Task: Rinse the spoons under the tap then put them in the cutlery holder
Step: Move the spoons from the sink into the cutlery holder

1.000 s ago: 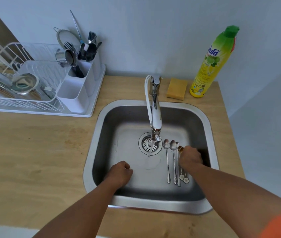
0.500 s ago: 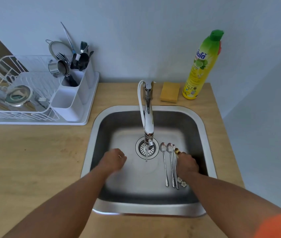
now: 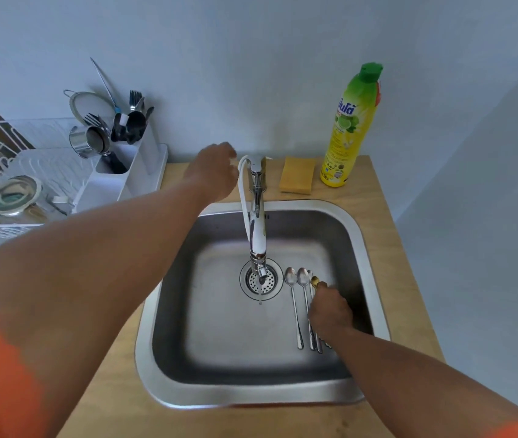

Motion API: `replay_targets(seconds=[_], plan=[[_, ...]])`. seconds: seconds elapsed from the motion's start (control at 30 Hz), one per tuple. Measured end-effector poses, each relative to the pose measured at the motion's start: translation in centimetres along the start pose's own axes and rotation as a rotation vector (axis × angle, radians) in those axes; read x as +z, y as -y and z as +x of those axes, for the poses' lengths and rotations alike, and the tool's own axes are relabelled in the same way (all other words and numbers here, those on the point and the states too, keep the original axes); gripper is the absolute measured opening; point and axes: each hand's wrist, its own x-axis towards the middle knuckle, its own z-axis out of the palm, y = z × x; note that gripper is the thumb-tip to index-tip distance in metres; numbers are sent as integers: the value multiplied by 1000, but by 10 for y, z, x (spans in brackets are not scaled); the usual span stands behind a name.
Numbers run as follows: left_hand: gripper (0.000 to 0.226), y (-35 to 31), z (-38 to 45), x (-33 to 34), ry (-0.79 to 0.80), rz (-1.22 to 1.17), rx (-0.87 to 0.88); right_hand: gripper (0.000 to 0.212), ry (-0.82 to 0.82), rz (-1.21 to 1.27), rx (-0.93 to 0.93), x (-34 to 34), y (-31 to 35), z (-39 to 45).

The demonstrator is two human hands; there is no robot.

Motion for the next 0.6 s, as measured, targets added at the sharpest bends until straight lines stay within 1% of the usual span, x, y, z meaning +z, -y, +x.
replay_targets(seconds=[0.1,0.17,0.23,0.33,0.4,0.5,0.53,0.6], plan=[[45,-20,6,3,46,70,138,29,29,8,-11,5,2,-6],[50,-27,4,8,93,107,200,26,57,4,-36,9,2,-10],[53,-30,-3,14,102,120,241,23,74,-1,-53,12,1,-13],[70,-27,-15,22,72,89,206,23,82,-16,-52,13,-2,-16],[78,-22,-23,28,83,108,176,24,81,-12,-44,14,-4,-17],[78,-15,-34,33,69,173,244,25,75,-4,-51,13,-6,-16],[75,-14,-37,33,36,169,274,24,74,2,-53,13,-5,-15],[61,-10,-47,39,-103,31,273,22,74,19,-48,10,-4,-14]])
